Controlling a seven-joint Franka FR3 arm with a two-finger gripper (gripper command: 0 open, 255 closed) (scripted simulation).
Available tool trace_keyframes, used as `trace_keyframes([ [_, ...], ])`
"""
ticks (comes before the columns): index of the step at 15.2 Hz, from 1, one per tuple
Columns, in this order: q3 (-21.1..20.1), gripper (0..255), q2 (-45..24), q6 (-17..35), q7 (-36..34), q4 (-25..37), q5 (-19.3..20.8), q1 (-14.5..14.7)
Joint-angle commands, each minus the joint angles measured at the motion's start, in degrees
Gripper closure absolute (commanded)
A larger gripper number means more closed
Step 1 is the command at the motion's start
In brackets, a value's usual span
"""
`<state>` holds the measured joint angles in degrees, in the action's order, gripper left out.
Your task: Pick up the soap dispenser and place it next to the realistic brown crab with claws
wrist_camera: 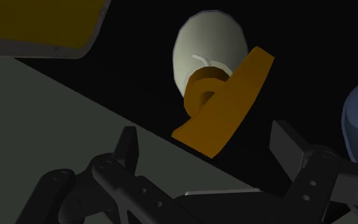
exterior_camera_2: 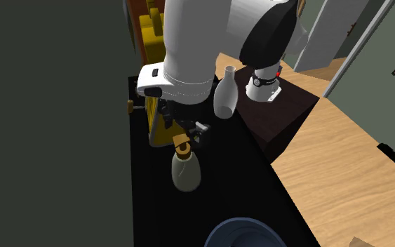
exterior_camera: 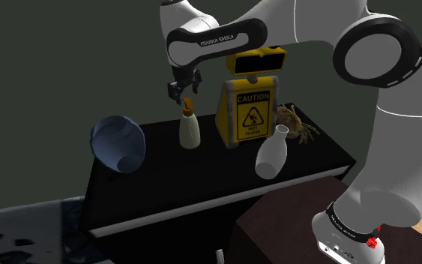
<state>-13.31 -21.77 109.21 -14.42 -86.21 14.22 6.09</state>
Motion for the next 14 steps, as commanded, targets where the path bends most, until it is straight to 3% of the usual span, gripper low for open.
trace_keyframes([
  [1,0.13,0,-0.72,1.23,-0.1,-0.5,0.22,-0.07],
  [12,0.33,0,-1.4,3.6,-0.33,-2.19,0.52,-0.27],
  [13,0.33,255,-1.4,3.6,-0.33,-2.19,0.52,-0.27],
  [14,0.33,255,-1.4,3.6,-0.33,-2.19,0.52,-0.28],
])
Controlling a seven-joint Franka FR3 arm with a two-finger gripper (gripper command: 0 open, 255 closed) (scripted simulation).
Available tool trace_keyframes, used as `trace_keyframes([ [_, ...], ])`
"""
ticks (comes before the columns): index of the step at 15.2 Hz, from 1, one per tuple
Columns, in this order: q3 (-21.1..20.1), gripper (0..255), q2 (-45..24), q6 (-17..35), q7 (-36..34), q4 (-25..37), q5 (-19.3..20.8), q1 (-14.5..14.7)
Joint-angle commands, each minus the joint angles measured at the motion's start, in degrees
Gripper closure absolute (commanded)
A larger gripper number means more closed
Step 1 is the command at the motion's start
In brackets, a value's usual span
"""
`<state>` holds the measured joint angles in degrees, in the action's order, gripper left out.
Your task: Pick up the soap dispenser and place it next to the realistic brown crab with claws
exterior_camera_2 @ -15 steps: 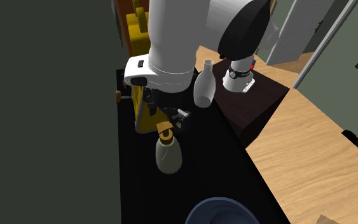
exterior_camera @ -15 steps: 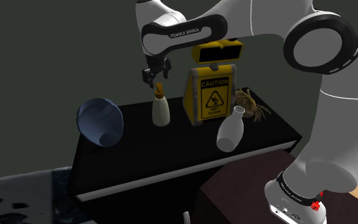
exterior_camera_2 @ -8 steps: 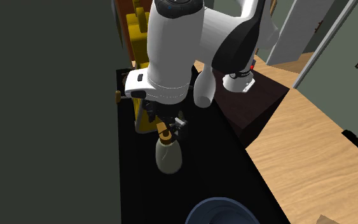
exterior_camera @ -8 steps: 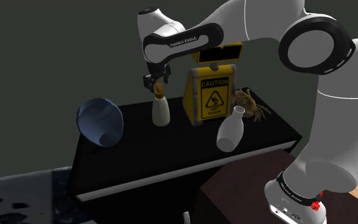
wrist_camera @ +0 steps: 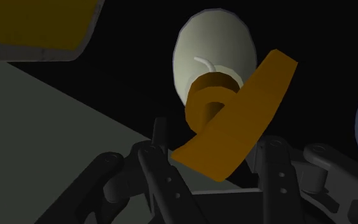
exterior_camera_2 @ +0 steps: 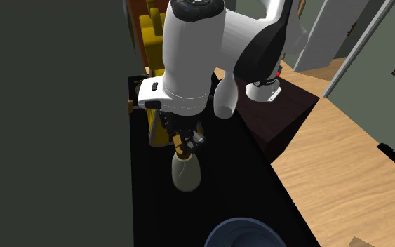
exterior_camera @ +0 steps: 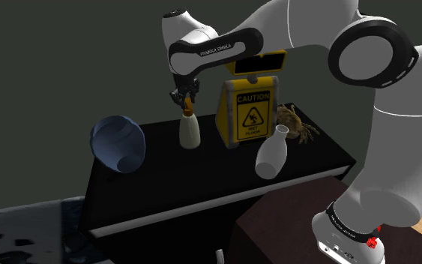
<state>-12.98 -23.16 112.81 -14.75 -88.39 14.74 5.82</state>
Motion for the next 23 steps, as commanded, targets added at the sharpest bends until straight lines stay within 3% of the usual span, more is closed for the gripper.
trace_keyframes([
  [1,0.0,255,-0.01,0.0,0.0,-0.01,0.0,0.0],
  [8,0.0,255,-0.02,0.0,-0.01,-0.02,0.0,0.0],
  [23,-0.37,255,1.07,-10.81,1.94,9.9,-0.92,0.49],
])
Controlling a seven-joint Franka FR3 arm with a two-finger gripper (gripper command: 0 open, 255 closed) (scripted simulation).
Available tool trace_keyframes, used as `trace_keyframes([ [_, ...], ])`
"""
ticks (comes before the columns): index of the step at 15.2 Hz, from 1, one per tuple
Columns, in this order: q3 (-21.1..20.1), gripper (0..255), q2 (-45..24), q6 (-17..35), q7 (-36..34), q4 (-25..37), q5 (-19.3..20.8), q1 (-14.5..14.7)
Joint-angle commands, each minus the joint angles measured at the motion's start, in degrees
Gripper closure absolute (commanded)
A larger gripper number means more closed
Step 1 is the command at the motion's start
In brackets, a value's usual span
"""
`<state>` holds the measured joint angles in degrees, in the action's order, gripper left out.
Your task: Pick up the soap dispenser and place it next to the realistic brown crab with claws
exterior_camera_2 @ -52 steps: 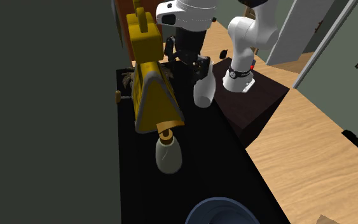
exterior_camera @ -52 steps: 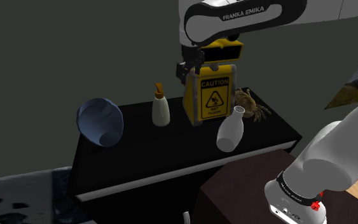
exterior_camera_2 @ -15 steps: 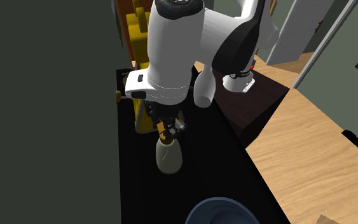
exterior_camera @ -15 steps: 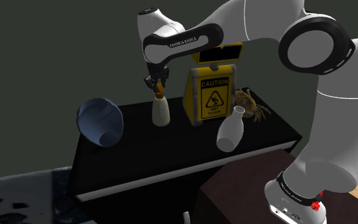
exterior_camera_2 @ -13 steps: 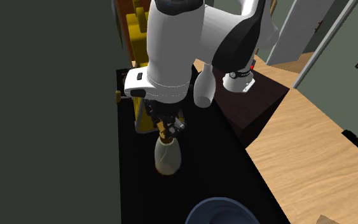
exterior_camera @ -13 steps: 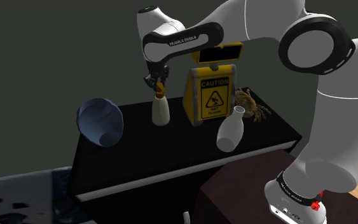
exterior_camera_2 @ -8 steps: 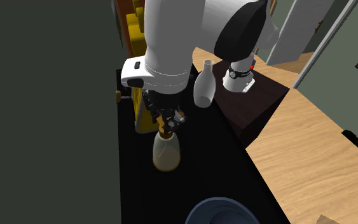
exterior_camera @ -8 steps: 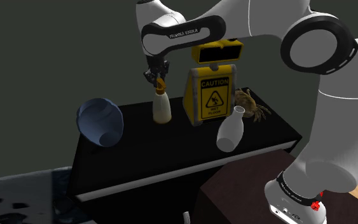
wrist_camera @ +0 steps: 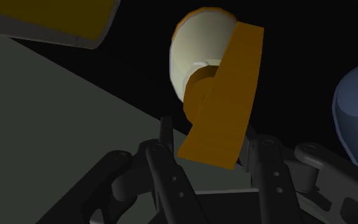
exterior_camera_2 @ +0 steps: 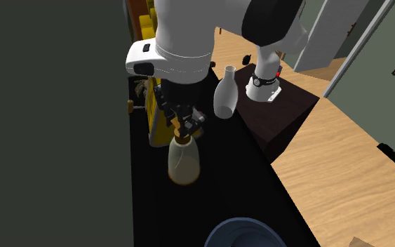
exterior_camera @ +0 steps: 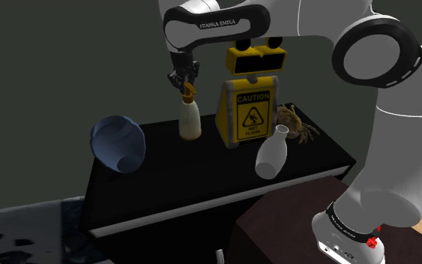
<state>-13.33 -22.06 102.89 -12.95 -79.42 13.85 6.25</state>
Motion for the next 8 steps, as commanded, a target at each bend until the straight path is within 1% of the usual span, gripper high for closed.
trace_keyframes([
  [1,-0.03,255,-0.07,-1.66,0.26,1.77,-0.05,0.12],
  [8,-0.09,255,-0.91,-7.42,1.1,8.42,-0.03,0.69],
])
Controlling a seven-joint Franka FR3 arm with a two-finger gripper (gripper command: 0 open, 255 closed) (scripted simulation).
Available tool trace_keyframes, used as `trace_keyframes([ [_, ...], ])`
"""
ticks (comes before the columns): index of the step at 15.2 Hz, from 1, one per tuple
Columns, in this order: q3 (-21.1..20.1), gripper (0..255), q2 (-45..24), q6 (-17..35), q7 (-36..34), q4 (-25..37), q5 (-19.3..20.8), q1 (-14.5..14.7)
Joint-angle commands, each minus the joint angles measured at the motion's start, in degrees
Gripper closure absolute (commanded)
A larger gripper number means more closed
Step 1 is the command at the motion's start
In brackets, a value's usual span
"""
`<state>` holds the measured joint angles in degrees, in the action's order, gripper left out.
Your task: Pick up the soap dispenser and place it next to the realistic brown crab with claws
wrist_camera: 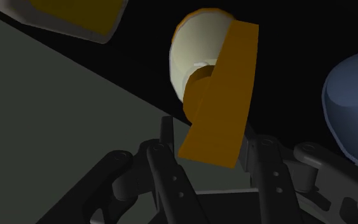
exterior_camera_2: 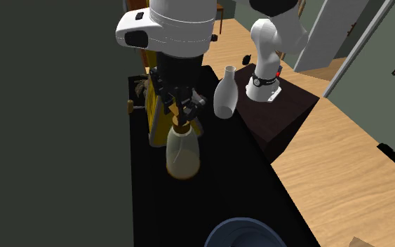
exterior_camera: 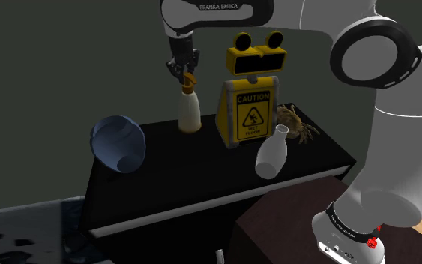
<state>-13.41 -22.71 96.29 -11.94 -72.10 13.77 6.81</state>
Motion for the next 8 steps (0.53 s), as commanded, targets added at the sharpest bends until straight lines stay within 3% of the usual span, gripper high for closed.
trace_keyframes([
  [1,-0.01,255,-0.47,-1.69,0.21,2.19,0.07,0.24],
  [7,0.03,255,-2.29,-7.29,0.97,9.66,0.43,1.06],
  [8,-0.01,255,0.64,-6.3,1.4,5.85,-0.21,0.08],
])
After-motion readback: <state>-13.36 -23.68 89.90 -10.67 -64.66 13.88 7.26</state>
